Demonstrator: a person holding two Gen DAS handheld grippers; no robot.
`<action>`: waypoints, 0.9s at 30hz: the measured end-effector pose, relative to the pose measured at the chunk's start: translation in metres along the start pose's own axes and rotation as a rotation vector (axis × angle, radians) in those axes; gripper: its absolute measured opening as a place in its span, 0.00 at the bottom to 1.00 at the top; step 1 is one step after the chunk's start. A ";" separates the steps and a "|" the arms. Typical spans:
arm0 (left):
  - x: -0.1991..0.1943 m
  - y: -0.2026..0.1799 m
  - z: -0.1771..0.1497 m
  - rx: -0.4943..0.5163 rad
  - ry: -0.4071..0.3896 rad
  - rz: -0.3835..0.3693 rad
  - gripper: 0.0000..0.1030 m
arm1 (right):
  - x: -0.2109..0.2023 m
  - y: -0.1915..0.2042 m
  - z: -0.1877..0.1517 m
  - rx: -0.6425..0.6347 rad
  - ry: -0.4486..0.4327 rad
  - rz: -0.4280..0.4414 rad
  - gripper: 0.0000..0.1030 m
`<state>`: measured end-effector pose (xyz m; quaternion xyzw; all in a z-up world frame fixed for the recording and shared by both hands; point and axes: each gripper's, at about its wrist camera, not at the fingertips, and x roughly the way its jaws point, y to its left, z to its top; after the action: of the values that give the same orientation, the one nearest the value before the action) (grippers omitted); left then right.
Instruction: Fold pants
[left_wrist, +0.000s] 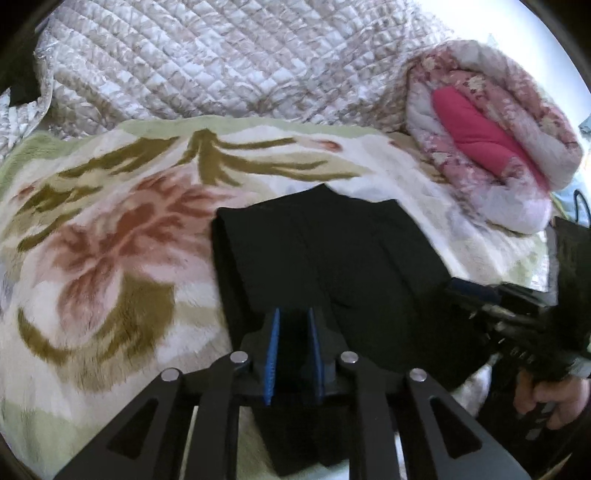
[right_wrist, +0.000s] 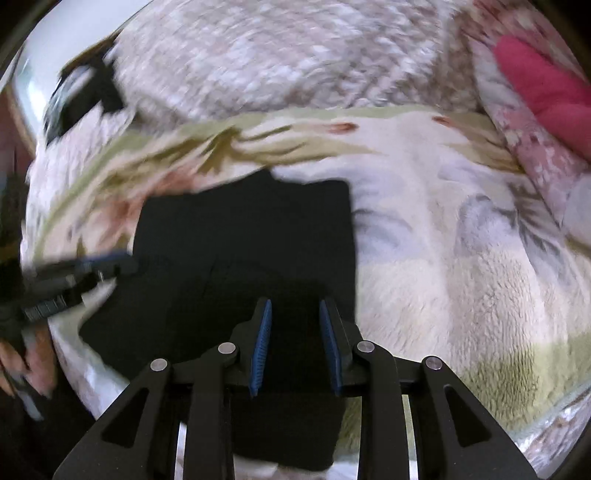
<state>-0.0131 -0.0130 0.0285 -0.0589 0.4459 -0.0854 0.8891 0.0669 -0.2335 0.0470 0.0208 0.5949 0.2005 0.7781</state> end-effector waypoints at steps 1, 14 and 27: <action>0.000 0.003 0.003 -0.009 -0.001 0.002 0.19 | -0.003 -0.003 0.005 0.015 -0.014 -0.028 0.27; 0.031 0.007 0.053 0.019 -0.014 -0.002 0.22 | 0.054 -0.006 0.061 0.039 0.105 0.116 0.24; 0.014 0.053 0.039 -0.107 -0.017 0.003 0.24 | 0.016 -0.059 0.035 0.178 0.066 0.120 0.21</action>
<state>0.0318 0.0369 0.0311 -0.1064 0.4422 -0.0595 0.8886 0.1203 -0.2753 0.0264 0.1190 0.6333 0.1936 0.7398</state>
